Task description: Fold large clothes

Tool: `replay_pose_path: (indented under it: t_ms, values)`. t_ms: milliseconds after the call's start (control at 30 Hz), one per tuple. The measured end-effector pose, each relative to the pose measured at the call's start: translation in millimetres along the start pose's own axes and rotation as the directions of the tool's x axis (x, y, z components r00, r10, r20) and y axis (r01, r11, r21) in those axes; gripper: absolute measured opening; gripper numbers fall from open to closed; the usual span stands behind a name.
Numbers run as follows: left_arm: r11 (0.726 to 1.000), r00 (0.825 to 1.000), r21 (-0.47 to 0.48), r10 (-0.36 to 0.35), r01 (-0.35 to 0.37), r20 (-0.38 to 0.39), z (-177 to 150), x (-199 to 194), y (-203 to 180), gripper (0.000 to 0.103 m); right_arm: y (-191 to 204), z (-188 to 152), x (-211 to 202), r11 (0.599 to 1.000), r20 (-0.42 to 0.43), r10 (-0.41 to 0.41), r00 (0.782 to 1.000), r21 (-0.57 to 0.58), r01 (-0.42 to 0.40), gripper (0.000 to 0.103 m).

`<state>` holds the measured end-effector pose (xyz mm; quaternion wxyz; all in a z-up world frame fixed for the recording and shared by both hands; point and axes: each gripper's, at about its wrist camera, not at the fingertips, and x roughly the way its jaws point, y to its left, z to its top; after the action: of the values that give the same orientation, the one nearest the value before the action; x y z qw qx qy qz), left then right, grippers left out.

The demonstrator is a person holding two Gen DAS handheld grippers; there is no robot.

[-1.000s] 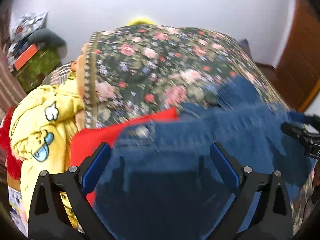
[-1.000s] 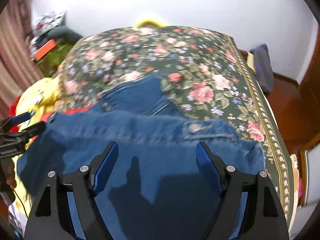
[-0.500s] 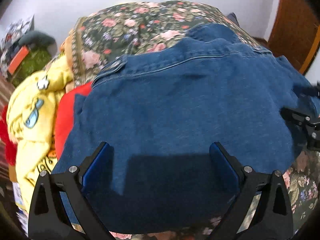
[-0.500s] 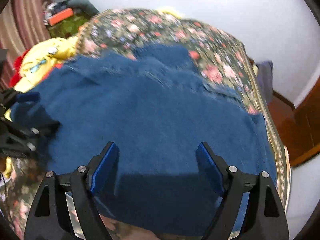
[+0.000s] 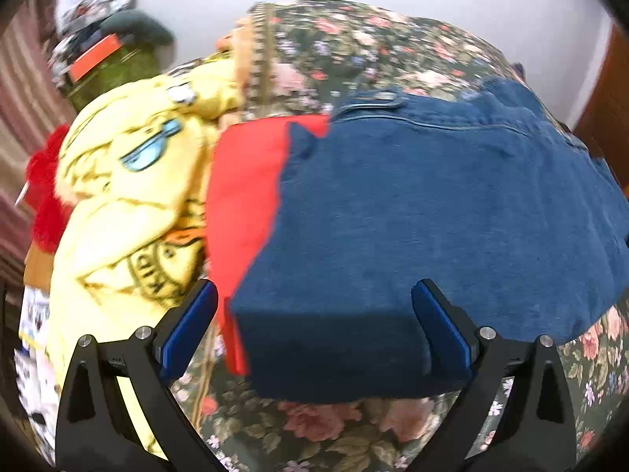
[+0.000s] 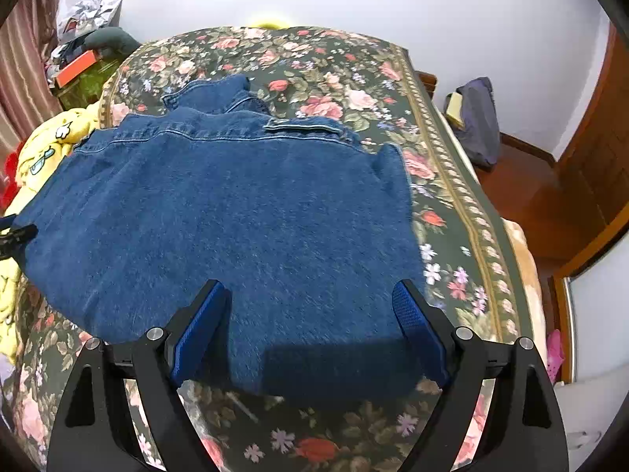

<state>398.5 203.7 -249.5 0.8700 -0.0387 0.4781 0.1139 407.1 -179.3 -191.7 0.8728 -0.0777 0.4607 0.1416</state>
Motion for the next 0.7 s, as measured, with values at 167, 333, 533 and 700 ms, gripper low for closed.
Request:
replay_pose_path:
  t_ms: [167,333,533,700]
  values:
    - [0.996,0.999,-0.082,0.037,-0.035,0.023,-5,-15,21,0.100,13,3,-7,0.999,-0.001,-0.001,1.000,-0.047,0.001,0.085]
    - [0.979,0.985,-0.170,0.130,-0.109,0.113,-13,-48,34,0.100,24,14,-21,0.996,0.041,0.086,0.995,-0.011,-0.085,0.085]
    - [0.952,0.990,-0.281,-0.095,0.119,0.100,-36,-53,38,0.100,50,22,-9,0.985,0.034,0.171,0.985,0.003,-0.171,0.085]
    - [0.878,0.939,-0.339,-0.341,0.338,0.050,-50,-28,24,0.100,73,13,20,0.982,-0.053,0.184,0.981,-0.029,-0.186,0.085]
